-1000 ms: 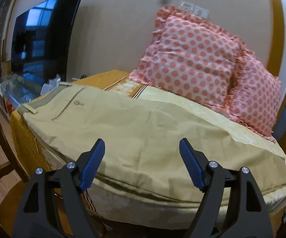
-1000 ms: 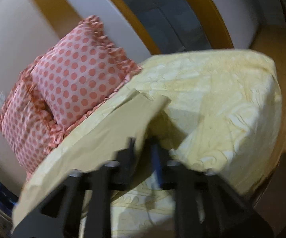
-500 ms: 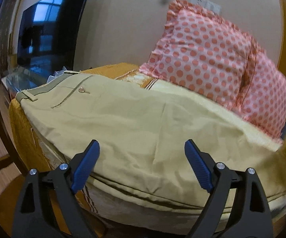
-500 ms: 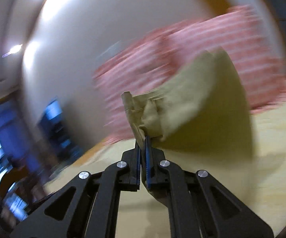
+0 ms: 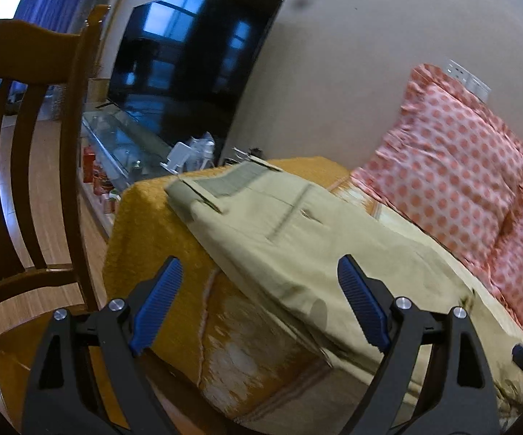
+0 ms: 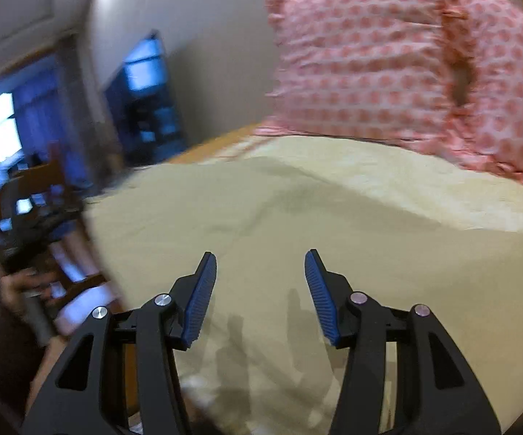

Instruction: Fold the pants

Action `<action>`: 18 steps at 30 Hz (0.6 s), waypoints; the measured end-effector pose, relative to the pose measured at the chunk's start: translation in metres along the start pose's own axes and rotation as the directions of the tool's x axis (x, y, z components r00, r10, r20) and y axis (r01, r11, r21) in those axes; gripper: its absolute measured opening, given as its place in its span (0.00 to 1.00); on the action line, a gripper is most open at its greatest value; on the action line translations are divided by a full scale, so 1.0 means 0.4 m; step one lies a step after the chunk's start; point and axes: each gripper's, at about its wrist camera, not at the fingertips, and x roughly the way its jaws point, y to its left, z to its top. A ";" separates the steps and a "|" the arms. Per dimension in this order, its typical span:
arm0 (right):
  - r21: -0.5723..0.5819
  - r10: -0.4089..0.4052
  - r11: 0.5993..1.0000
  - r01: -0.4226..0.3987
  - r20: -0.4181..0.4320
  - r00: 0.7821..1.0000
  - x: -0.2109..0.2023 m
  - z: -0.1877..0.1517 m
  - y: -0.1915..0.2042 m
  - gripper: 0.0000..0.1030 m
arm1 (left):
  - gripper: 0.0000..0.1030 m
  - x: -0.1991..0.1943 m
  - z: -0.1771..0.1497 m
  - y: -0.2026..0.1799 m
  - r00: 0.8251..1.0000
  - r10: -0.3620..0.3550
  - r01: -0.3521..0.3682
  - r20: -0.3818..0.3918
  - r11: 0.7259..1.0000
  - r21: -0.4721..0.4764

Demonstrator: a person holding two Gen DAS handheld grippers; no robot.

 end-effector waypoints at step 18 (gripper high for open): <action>-0.064 0.018 0.998 -0.022 -0.062 0.998 0.046 -0.052 0.044 0.72 | 0.86 0.156 0.039 0.019 0.997 0.072 -0.070 -0.022 0.994 0.083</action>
